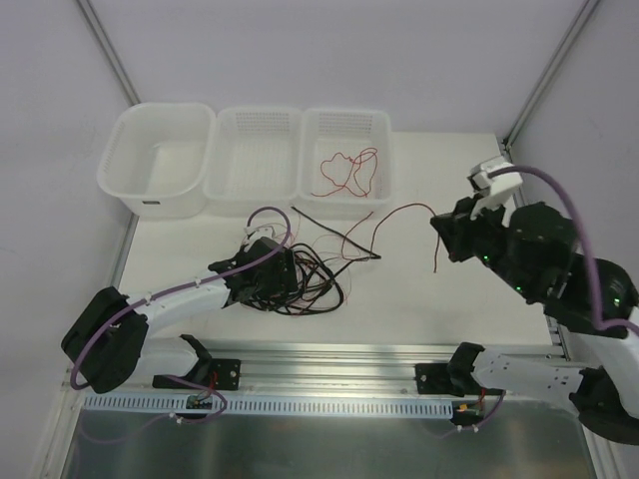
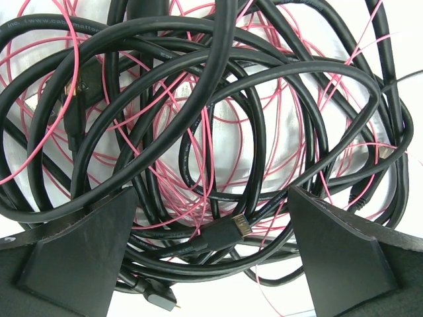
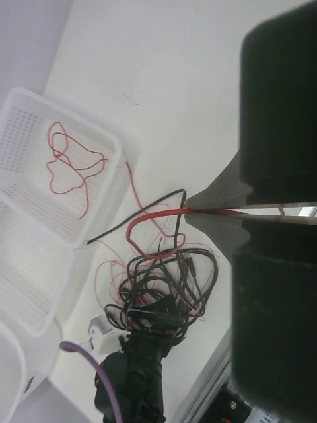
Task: Untangle the cables
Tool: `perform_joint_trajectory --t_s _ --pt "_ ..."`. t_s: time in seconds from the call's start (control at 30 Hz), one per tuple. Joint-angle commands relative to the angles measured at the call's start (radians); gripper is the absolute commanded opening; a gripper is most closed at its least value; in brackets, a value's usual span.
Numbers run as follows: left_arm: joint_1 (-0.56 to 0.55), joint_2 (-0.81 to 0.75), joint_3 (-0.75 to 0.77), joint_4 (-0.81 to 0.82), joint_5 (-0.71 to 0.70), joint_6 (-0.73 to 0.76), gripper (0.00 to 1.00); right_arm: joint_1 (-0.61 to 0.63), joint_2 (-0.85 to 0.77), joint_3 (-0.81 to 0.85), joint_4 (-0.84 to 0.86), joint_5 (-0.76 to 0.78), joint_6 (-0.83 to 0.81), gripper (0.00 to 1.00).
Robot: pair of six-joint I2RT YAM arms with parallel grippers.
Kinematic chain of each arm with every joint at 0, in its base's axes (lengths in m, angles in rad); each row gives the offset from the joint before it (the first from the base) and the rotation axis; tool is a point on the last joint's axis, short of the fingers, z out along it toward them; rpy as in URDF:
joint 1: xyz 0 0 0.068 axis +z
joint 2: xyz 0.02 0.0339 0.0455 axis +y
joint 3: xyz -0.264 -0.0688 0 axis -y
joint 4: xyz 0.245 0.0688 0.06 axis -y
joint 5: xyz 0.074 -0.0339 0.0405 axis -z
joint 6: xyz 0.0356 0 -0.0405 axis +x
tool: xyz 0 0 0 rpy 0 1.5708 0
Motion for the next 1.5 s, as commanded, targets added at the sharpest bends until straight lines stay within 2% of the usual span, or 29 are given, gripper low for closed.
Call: perform_joint_trajectory --t_s 0.0,0.2,0.33,0.47,0.57,0.67,0.7,0.83,1.0,1.13,1.37,1.47 --pt "-0.007 0.037 -0.018 -0.049 -0.050 -0.020 0.99 0.000 -0.033 0.146 -0.089 0.003 -0.075 0.01" --pt "-0.006 0.059 -0.012 -0.050 -0.052 -0.023 0.99 -0.002 -0.074 0.309 -0.097 0.041 -0.115 0.01" --pt "-0.006 0.056 -0.006 -0.050 -0.038 -0.027 0.99 -0.002 -0.146 0.252 -0.013 0.063 -0.126 0.01" --pt "-0.007 -0.030 0.013 -0.049 0.002 0.003 0.99 -0.002 -0.149 0.159 -0.011 0.034 -0.102 0.01" --pt "-0.027 -0.141 0.037 -0.044 0.016 0.066 0.99 -0.002 -0.131 0.104 -0.003 -0.023 -0.071 0.01" --pt "-0.082 -0.251 0.066 -0.009 0.019 0.193 0.99 -0.002 -0.114 0.077 0.026 -0.073 -0.048 0.01" --pt "-0.098 -0.274 0.076 0.038 0.025 0.266 0.99 -0.002 -0.099 0.070 0.041 -0.096 -0.042 0.01" --pt "-0.155 -0.337 0.102 0.158 0.125 0.410 0.99 0.000 -0.051 0.088 0.067 -0.153 -0.025 0.01" --pt "-0.194 -0.315 0.093 0.344 0.366 0.515 0.99 0.000 0.001 0.131 0.069 -0.178 -0.020 0.01" --pt "-0.260 -0.245 0.042 0.581 0.497 0.557 0.99 -0.002 0.018 0.149 0.076 -0.182 -0.019 0.01" --pt "-0.380 -0.095 0.056 0.733 0.573 0.618 0.99 -0.002 0.018 0.142 0.084 -0.188 -0.013 0.01" --pt "-0.406 -0.022 0.096 0.749 0.568 0.628 0.96 -0.002 0.013 0.131 0.087 -0.196 -0.006 0.01"
